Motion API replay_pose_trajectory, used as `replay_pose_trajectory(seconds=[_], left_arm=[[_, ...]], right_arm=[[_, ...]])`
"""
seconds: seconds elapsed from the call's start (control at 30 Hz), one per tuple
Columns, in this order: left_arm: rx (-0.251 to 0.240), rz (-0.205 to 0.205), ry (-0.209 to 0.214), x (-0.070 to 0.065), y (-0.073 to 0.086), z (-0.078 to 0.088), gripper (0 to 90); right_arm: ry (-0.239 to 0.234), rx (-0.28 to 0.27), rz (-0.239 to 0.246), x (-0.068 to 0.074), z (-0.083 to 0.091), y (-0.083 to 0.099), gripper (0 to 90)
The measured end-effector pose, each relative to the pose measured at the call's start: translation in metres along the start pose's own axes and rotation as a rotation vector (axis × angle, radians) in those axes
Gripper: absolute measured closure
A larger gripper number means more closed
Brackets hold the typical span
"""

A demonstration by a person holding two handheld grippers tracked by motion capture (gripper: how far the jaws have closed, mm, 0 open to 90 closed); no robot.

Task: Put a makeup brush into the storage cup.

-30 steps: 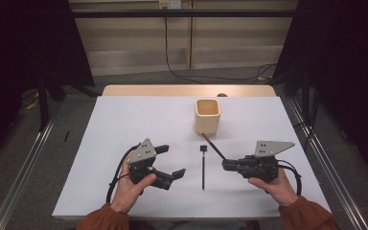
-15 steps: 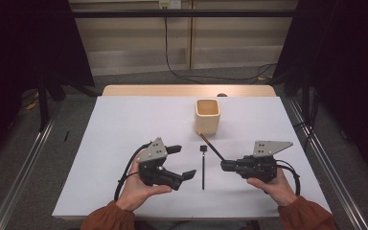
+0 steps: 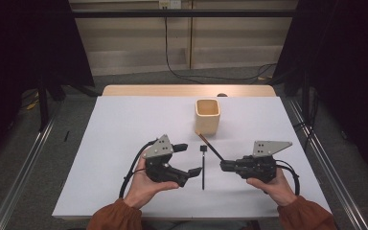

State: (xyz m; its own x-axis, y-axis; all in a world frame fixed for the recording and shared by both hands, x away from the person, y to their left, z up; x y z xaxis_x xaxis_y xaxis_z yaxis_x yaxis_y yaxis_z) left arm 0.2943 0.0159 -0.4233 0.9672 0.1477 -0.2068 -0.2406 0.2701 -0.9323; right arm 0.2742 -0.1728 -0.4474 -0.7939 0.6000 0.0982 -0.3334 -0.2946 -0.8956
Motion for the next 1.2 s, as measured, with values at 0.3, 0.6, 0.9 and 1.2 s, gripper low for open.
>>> replay_pose_trajectory(seconds=[0.3,0.6,0.9,1.2], left_arm=[[-0.023,-0.034,-0.045,0.001,-0.012,0.0,27.8],[-0.076,-0.017,-0.022,-0.003,-0.019,0.001,45.6],[-0.116,0.018,0.015,-0.001,-0.024,0.002,54.3],[-0.152,0.055,0.074,-0.003,-0.031,-0.002,62.7]], right_arm=[[-0.009,0.008,0.009,0.003,-0.004,0.0,86.2],[-0.015,0.018,0.016,0.006,-0.006,0.001,86.2],[-0.033,0.024,0.027,0.009,-0.009,0.003,86.2],[-0.039,0.021,0.039,0.011,-0.01,0.003,86.2]])
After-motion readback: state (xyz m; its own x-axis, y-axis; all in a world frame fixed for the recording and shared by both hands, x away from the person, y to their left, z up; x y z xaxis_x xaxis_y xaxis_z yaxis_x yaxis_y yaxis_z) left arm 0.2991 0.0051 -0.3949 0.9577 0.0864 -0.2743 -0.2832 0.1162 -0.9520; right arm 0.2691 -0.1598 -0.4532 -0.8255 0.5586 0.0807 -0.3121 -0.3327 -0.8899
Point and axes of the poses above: each handheld gripper's, and its own axes: z roughly backward along the jaws, y roughly out of its underside, x roughly to its left, the point moved 7 cm from there along -z, roughly forward along the jaws, and after that the axes turned 11 degrees about y, right-handed, at the moved point
